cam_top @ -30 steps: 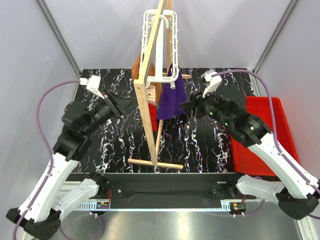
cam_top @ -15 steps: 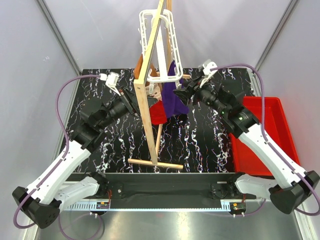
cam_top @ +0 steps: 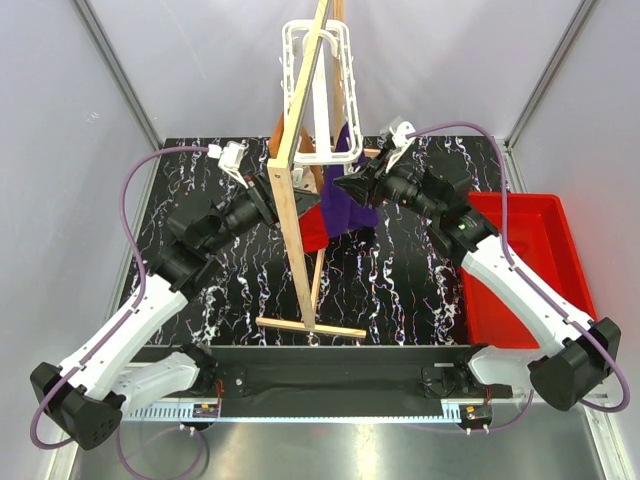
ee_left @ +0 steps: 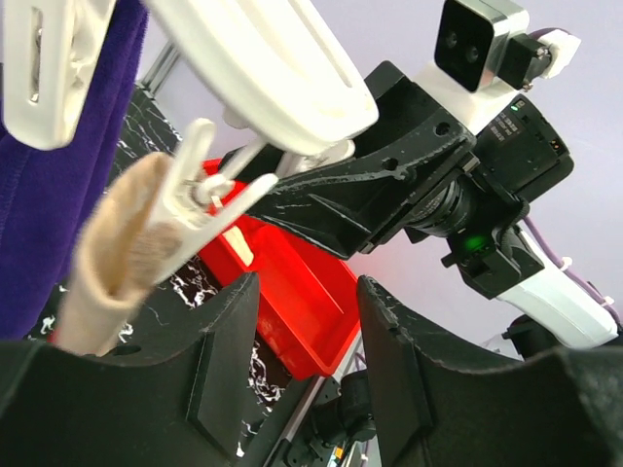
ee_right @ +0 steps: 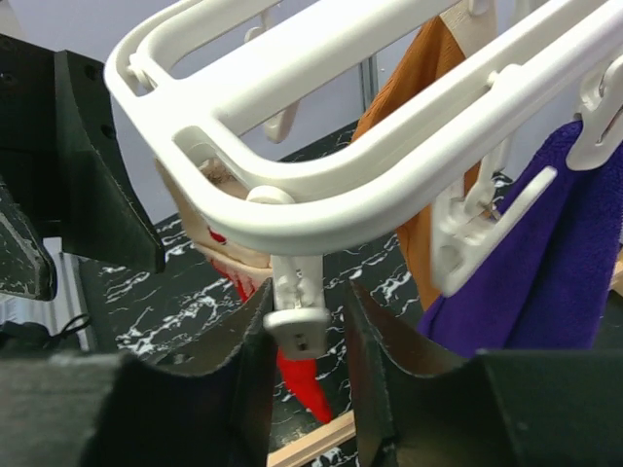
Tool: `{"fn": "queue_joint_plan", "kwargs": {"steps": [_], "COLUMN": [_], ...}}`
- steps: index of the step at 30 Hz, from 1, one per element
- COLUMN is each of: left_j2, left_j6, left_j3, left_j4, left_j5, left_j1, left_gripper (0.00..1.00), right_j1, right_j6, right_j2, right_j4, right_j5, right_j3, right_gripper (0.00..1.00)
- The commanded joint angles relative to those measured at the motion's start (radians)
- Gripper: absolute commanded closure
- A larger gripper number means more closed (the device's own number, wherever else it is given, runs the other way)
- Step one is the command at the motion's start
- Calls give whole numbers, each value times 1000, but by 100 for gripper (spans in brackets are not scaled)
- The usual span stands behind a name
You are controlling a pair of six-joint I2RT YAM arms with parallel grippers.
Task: Clip the socks to the hanger
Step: Open the clamp at the hanger.
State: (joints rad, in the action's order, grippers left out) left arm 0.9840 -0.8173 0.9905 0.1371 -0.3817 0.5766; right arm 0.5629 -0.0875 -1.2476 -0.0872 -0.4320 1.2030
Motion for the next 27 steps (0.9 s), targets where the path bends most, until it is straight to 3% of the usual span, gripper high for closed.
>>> {"fn": "queue_joint_plan", "kwargs": {"steps": [1, 9, 21, 22, 23, 27], "left_j2": [7, -19, 7, 16, 21, 47], "left_j6": [-2, 35, 96, 99, 109, 136], "left_j3": [43, 31, -1, -1, -6, -9], "left_j4": [81, 81, 180, 197, 209, 259], "left_j5": [7, 150, 276, 276, 274, 271], "left_j1": [20, 100, 158, 160, 166, 175], "left_gripper": [50, 50, 46, 46, 44, 41], "right_j1": [-4, -3, -3, -3, -3, -3], "right_j6": [-63, -109, -165, -170, -172, -185], "right_j2": [37, 80, 85, 83, 85, 88], "right_j4": [-83, -91, -140, -134, -125, -33], "right_j5": [-39, -63, -82, -80, -77, -79], "right_j3": [-16, -77, -92, -89, -82, -50], "right_gripper": [63, 64, 88, 97, 100, 100]}}
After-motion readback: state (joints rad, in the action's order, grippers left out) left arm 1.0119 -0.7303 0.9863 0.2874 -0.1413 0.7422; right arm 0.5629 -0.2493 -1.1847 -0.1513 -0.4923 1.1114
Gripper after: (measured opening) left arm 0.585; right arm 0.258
